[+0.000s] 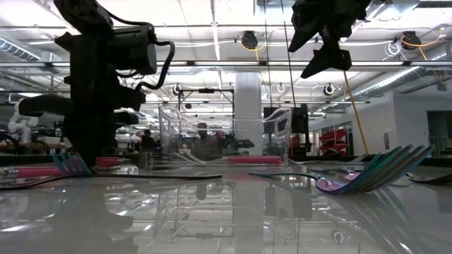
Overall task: Sort silverware by color (type)
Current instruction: Put the pink fork into the middle transparent bin
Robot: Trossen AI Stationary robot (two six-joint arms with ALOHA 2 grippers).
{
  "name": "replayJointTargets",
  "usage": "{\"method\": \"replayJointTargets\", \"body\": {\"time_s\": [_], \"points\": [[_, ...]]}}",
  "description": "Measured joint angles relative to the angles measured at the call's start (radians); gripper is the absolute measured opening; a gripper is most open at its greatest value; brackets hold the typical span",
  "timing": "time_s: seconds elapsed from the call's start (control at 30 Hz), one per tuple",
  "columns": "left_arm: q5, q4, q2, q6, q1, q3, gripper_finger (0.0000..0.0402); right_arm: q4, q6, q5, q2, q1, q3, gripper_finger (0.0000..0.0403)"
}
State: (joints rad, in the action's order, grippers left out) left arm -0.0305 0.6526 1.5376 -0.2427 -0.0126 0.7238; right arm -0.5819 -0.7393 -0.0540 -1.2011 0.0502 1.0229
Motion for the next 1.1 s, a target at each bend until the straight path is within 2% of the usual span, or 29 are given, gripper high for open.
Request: {"method": "replayJointTargets", "body": {"time_s": [0.07,0.4,0.67,0.87,1.1], "points": [[0.002,0.04,0.003,0.003,0.0,0.029,0.0023,0.0,0.0,0.0,0.0,0.0,0.0,0.0301],[0.038,0.25,-0.045,0.002,0.001,0.212,0.0023,0.002,-0.005,0.004,0.0,0.0,0.0,0.0301],[0.008,0.281,-0.164,0.077,0.024,0.373,0.0023,0.02,-0.028,0.004,0.0,0.0,0.0,0.0301],[0.007,0.19,-0.247,0.23,0.034,0.465,0.0023,0.124,-0.033,0.002,0.0,0.0,0.0,0.0301],[0.029,-0.113,-0.345,0.389,0.042,0.478,0.0023,0.313,-0.027,0.001,0.0,0.0,0.0,0.0301]]}}
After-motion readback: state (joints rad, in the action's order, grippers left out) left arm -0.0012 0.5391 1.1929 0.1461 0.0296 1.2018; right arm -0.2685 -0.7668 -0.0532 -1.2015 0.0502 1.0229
